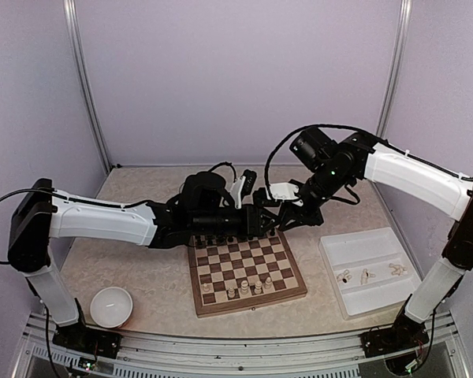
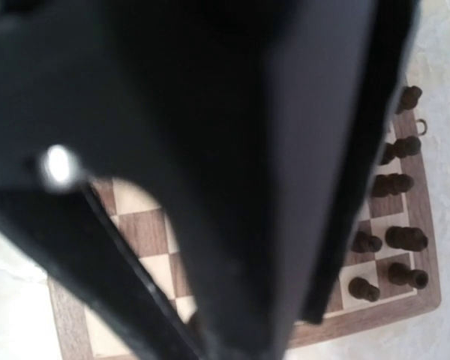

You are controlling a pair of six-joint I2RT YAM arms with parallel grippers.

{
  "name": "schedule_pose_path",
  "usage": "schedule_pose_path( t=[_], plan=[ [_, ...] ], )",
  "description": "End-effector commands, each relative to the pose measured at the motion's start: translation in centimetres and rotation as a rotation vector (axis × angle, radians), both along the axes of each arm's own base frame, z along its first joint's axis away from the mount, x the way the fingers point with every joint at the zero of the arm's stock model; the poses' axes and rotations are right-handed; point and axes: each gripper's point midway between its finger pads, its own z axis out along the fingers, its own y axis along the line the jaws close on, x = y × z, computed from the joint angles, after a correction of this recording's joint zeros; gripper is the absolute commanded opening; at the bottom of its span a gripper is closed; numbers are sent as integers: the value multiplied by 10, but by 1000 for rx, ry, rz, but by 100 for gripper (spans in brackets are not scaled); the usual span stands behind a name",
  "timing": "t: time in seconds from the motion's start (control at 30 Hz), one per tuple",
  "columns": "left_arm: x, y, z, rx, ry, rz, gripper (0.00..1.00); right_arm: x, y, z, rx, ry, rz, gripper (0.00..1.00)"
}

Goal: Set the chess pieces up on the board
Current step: Pass from the right arm to the left, then pass from the left arm to the right

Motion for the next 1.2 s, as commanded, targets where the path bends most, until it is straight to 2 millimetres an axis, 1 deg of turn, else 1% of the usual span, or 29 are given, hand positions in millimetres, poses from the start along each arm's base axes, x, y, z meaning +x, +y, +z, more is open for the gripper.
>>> schedule_pose_path(
  t=[0.0, 0.1, 0.23, 0.33, 0.4, 0.43, 0.47, 0.53, 0.6, 0.63, 0.67, 0.7, 0.73, 0.8, 0.87, 0.97, 1.03, 1.17],
  plan=[
    [3, -7, -1, -7, 14, -1, 32, -7, 6, 10, 41, -8, 23, 7],
    [1, -7, -4, -11, 27, -13, 27, -4, 5, 8, 31, -12, 15, 7],
    [-2, -8, -1, -25, 37, -34, 18, -2, 5, 9, 30, -24, 8, 7],
    [-3, -7, 2, -41, 42, -46, 14, 2, 7, 15, 50, -43, -10, 7],
    [-5, -5, 10, -67, 27, -55, 13, 6, 8, 20, 70, -63, -29, 8],
    [-5, -4, 14, -80, 19, -58, 12, 7, 9, 24, 85, -73, -40, 11],
    [-5, -2, 21, -99, 7, -59, 12, 7, 9, 28, 103, -77, -46, 16],
    [-5, 2, 31, -129, -13, -62, 12, 7, 8, 37, 153, -73, -64, 33],
    [-4, 8, 44, -160, -38, -56, 12, 4, 3, 43, 208, -46, -84, 45],
    [-4, 11, 49, -173, -51, -51, 12, 6, -1, 49, 242, -32, -102, 51],
    [-3, 15, 56, -187, -68, -45, 12, 5, -3, 58, 298, 6, -110, 54],
    [-3, 18, 64, -205, -88, -38, 12, 9, -9, 66, 358, 48, -135, 56],
    [-3, 20, 69, -216, -102, -32, 12, 13, -15, 76, 430, 101, -159, 57],
    [-3, 24, 80, -248, -130, -22, 12, 20, -28, 89, 558, 218, -192, 57],
    [-2, 28, 87, -284, -144, -9, 12, 21, -35, 92, 648, 337, -198, 53],
    [-2, 29, 98, -336, -155, -7, 12, 9, -34, 91, 732, 486, -147, 50],
    [-1, 29, 102, -365, -155, -1, 12, 0, -32, 96, 777, 554, -101, 49],
    [0, 28, 108, -430, -143, 5, 12, -3, -29, 111, 830, 583, -51, 48]
  ],
)
